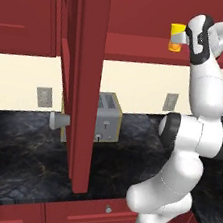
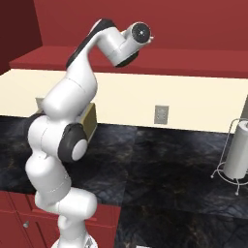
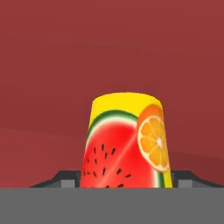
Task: Move the cup from next to the sink to the open cabinet. Then, move the bowl with the kiwi to the fridge to clear the area for faucet cleaning.
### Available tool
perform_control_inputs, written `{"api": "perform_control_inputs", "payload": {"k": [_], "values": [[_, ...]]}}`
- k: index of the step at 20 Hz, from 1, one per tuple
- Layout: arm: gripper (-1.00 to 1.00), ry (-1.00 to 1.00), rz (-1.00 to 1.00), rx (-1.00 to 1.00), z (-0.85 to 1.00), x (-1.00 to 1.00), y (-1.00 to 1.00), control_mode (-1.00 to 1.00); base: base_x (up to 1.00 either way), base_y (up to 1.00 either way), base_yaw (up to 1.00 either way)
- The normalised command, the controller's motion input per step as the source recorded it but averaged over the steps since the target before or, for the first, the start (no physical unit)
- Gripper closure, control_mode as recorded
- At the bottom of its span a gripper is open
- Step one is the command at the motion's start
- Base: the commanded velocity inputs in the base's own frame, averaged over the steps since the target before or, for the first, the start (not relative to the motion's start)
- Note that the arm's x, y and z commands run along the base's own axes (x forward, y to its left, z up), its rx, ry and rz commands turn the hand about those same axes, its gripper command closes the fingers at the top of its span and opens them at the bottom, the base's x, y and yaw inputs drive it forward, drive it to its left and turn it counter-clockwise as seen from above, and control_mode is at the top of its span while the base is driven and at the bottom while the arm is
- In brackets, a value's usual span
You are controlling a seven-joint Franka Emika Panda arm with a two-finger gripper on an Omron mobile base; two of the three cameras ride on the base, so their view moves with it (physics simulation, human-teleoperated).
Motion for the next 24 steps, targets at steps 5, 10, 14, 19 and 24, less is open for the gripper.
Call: {"api": "perform_control_inputs", "payload": {"k": [5, 10, 14, 19, 24], "values": [[-1.0, 0.01, 0.0, 0.0, 0.0, 0.0, 0.0, -1.0, 0.0, 0.0, 0.0], [-1.0, 0.0, 0.0, 0.0, -0.14, -0.51, 0.0, -1.0, 0.0, 0.0, 0.0], [-1.0, 0.0, 0.0, 0.0, -0.34, -0.66, 0.0, -1.0, 0.0, 0.0, 0.0], [-1.0, 0.0, 0.0, 0.0, -0.42, -0.98, 0.0, -1.0, 0.0, 0.0, 0.0], [-1.0, -0.07, -0.02, 0.0, -0.66, -1.0, 0.0, -1.0, 0.0, 0.0, 0.0]]}}
